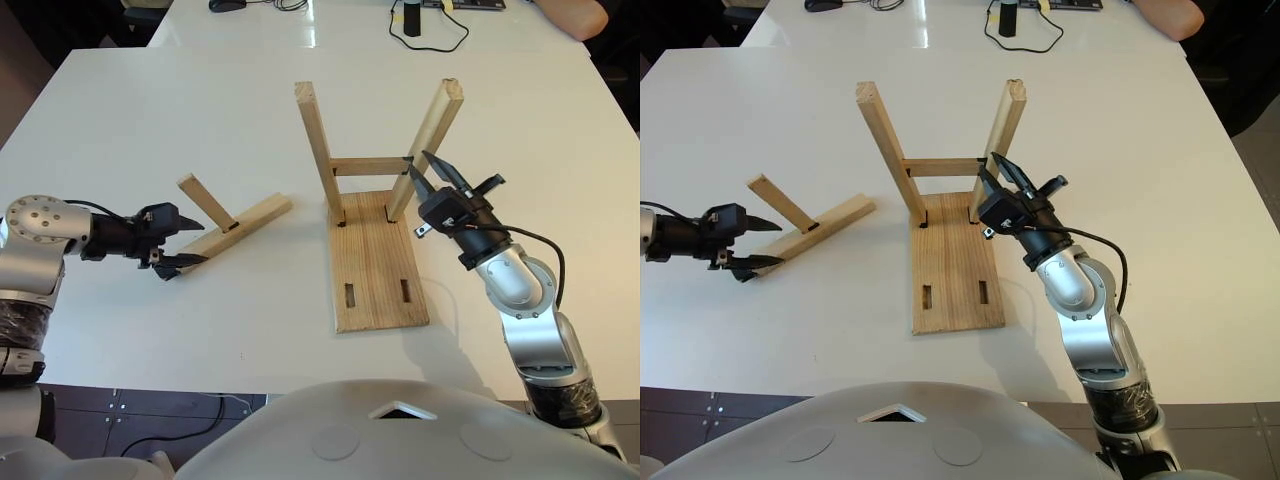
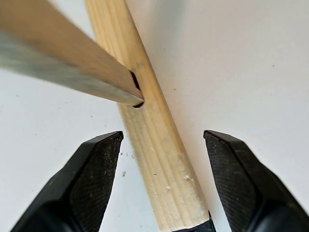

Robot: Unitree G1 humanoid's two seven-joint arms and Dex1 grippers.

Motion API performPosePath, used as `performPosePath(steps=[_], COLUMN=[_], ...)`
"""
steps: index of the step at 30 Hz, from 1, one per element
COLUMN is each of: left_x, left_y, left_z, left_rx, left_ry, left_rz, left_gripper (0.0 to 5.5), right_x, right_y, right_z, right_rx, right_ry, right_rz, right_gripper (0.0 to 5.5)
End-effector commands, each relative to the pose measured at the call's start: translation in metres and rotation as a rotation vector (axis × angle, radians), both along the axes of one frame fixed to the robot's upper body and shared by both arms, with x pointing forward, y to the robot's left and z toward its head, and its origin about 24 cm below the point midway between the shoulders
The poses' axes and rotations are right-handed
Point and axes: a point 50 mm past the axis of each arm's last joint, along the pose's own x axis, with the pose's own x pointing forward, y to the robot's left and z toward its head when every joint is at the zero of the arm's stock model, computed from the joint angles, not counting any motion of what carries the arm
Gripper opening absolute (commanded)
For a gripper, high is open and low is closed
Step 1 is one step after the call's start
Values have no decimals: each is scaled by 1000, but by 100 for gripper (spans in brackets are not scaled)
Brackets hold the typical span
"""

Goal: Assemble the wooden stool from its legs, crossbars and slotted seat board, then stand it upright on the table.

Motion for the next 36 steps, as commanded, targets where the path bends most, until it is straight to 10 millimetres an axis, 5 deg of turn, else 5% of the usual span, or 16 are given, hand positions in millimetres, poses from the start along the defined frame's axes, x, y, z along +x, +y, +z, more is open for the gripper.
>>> performPosePath(steps=[1, 6, 20, 30, 36], left_x=[-1, 0, 15, 66, 78], left_y=[-5, -8, -6, -20, -60], left_z=[-17, -29, -32, 17, 67], left_rx=[17, 19, -13, -188, -386], left_ry=[22, 24, -67, -453, -684], left_rz=[15, 52, 158, 415, 457], left_gripper=[311, 311, 108, 108, 108], right_x=[0, -1, 0, 4, 18], right_y=[1, 1, -1, -10, -66], right_z=[0, 0, 1, 20, 55], right_rx=[-14, -20, -31, 90, 240], right_ry=[-7, -6, -11, -29, -137], right_rz=[11, 14, 15, 10, -233], right_gripper=[114, 114, 114, 114, 114])
